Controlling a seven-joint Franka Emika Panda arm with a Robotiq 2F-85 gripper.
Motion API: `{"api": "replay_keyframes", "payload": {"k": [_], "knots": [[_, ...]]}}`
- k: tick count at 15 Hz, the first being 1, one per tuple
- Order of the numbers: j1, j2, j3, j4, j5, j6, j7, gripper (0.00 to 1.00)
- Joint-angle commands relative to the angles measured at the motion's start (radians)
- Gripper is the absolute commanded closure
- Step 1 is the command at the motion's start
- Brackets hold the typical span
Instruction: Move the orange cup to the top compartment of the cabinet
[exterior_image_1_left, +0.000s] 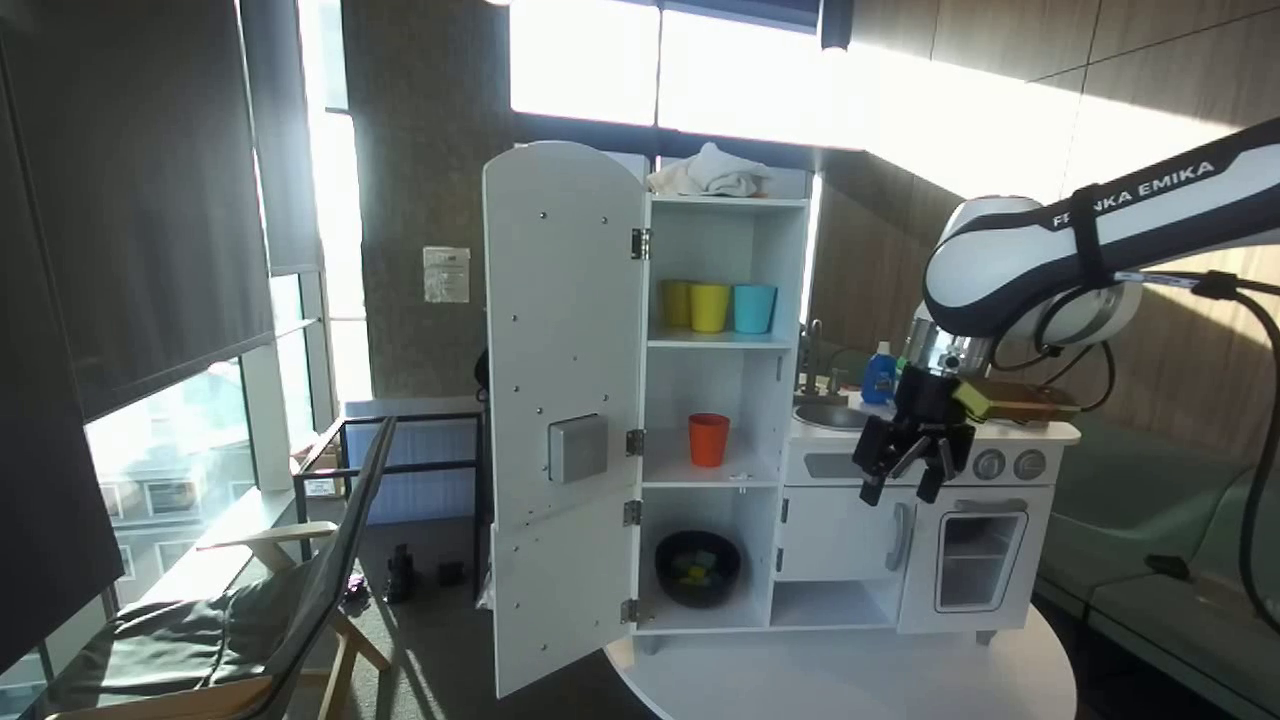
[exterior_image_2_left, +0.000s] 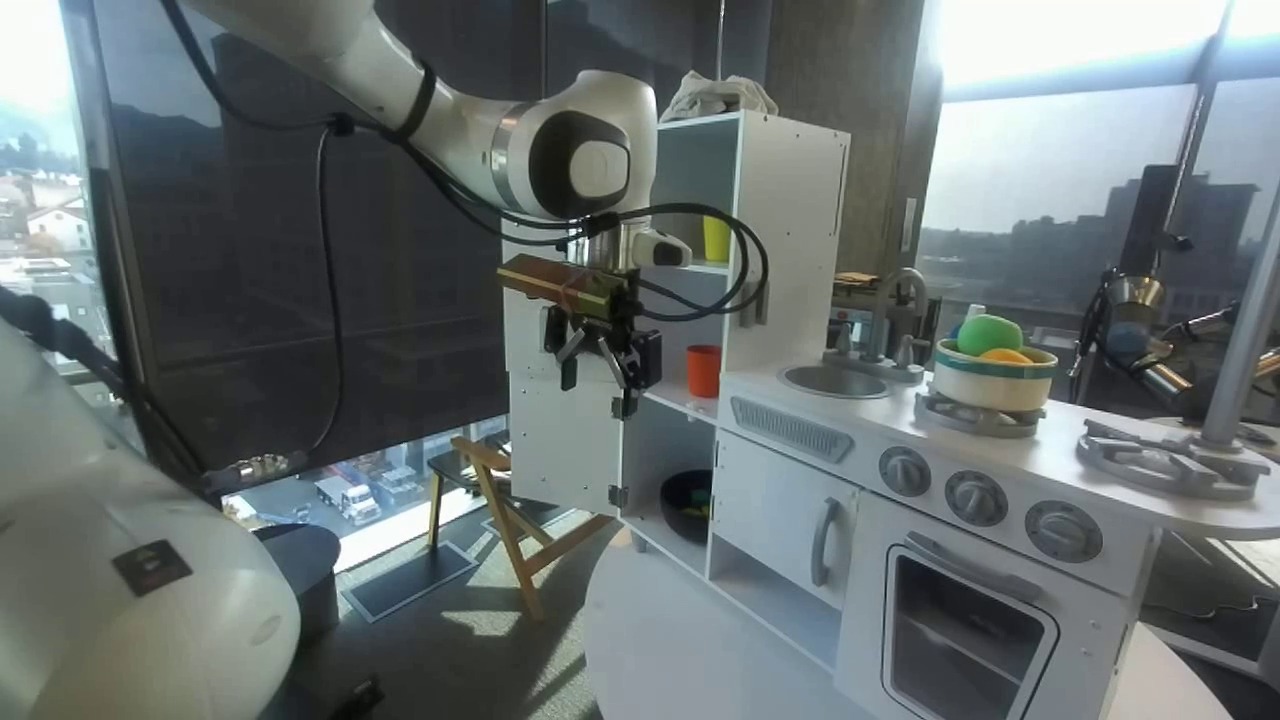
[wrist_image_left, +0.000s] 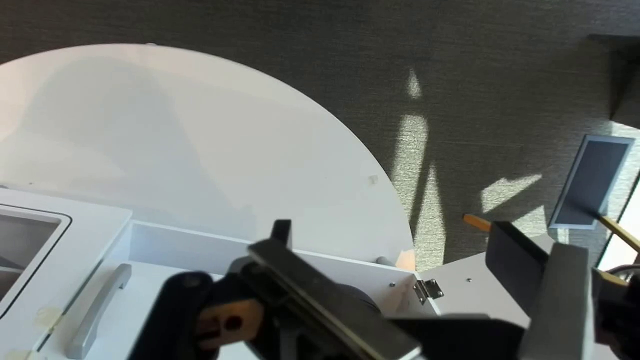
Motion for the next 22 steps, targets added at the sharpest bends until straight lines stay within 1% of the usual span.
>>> {"api": "replay_keyframes", "payload": {"k": [1,2,3,6,7,8,10,12,13,16,18,20,22], "knots": [[0.008,0.006,0.006,-0.028,0.015,0.035,-0.022,0.0],[0.015,0.009,0.008,-0.046,0.02,0.056,-0.034,0.0],[0.023,0.009,0.021,-0.089,0.025,0.126,-0.029,0.0],[0.073,0.021,0.034,-0.161,0.055,0.272,-0.075,0.0],[0.089,0.042,0.051,-0.181,0.063,0.38,-0.059,0.0],[0.108,0.065,0.057,-0.185,0.079,0.435,-0.06,0.0],[0.145,0.15,0.074,-0.147,0.102,0.552,-0.052,0.0],[0.171,0.233,0.084,-0.084,0.123,0.628,-0.046,0.0],[0.183,0.274,0.083,-0.041,0.135,0.639,-0.056,0.0],[0.221,0.372,0.066,0.087,0.229,0.588,-0.146,0.0],[0.217,0.426,0.076,0.168,0.303,0.582,-0.215,0.0],[0.197,0.477,0.093,0.234,0.351,0.62,-0.254,0.0],[0.176,0.53,0.111,0.272,0.356,0.713,-0.248,0.0]]}}
